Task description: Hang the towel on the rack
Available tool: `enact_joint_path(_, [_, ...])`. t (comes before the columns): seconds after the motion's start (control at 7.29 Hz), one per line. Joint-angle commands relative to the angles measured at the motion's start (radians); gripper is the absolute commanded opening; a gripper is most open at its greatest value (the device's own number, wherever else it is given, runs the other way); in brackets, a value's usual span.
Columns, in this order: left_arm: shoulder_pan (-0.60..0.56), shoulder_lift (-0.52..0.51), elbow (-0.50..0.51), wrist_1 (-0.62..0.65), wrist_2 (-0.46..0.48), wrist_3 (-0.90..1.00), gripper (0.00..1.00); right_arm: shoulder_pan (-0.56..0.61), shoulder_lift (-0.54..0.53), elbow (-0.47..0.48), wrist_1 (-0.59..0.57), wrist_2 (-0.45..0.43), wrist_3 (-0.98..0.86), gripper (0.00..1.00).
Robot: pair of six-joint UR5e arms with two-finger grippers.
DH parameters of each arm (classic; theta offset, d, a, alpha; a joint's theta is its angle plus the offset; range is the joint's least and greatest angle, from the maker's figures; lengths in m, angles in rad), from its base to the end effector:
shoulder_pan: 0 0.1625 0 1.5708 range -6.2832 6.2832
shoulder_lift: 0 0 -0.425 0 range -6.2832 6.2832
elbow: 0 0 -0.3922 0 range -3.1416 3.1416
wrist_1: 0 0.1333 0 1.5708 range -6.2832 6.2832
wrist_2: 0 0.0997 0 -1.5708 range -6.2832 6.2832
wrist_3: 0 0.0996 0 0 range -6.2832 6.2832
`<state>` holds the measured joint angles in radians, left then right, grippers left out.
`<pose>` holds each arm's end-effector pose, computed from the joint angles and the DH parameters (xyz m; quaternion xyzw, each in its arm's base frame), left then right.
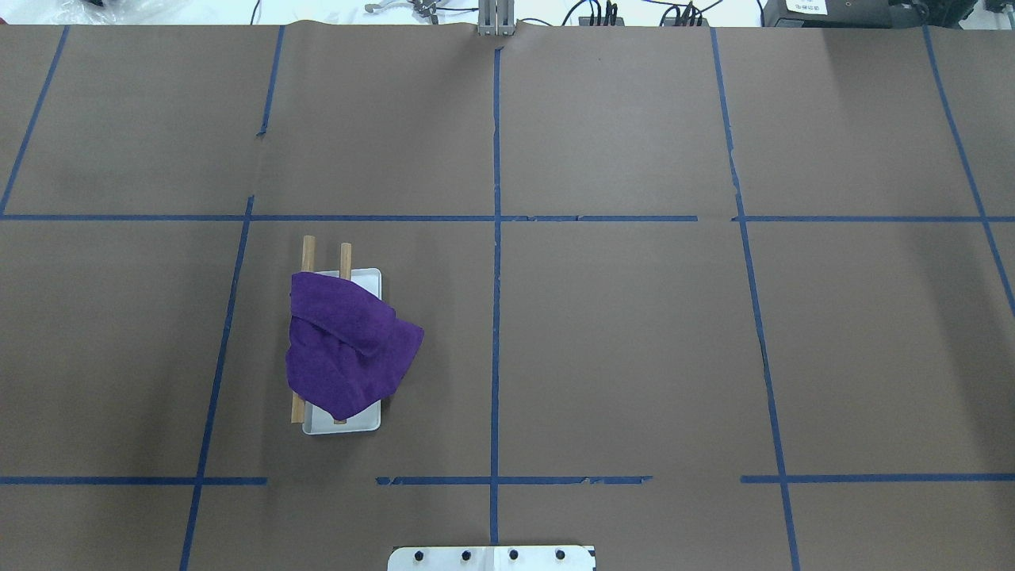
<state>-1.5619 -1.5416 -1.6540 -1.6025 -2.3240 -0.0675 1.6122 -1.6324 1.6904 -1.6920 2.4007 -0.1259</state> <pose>-0.0609 -0.4853 0.6300 0.0258 0.3687 -0.0115 0.9291 0.0788 -0.4578 0.6373 0.0049 -0.4040 -0.0259 0.9144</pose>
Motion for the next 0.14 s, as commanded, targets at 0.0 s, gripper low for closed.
enact_joint_path(0.0, [0.000, 0.000, -0.001, -0.001, 0.000, 0.000, 1.00, 0.002, 0.000, 0.000, 0.000, 0.000, 0.000, 1.00])
